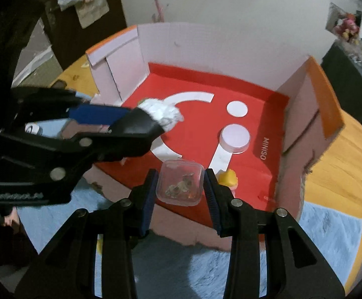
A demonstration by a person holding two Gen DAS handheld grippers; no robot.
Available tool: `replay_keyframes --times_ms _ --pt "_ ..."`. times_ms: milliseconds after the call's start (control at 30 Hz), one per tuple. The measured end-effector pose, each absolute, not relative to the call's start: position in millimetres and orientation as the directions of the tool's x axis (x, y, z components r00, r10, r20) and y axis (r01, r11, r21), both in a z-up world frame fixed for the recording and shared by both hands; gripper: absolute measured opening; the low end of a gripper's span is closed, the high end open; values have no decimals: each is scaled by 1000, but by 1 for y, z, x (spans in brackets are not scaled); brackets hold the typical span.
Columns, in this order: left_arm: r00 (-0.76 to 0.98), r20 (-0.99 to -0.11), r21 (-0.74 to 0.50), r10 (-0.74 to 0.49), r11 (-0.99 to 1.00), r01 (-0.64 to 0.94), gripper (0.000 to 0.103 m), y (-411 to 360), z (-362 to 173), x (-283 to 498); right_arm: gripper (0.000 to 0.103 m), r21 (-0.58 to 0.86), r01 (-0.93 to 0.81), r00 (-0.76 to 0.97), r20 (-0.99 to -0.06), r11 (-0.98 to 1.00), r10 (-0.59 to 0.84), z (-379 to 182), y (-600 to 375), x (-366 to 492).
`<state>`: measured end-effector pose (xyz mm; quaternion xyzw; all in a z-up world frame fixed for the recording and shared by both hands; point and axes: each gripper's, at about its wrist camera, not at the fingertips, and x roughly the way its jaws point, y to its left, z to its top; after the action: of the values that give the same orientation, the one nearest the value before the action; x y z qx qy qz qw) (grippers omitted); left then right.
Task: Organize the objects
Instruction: 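Carry the plush and clear box into the red box and open both tools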
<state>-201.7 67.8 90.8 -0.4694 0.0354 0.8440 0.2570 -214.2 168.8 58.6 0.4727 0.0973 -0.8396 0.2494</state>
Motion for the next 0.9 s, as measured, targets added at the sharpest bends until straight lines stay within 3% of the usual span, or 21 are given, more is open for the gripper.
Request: replay_keyframes --times_ms 267,900 --pt "-346 -862 -182 371 -863 -472 35 73 65 -218 36 82 562 -339 -885 -823 -319 39 164 -224" --pt "-302 -882 -190 361 -860 -474 35 71 51 -220 36 63 588 -297 -910 -806 -288 30 162 -228"
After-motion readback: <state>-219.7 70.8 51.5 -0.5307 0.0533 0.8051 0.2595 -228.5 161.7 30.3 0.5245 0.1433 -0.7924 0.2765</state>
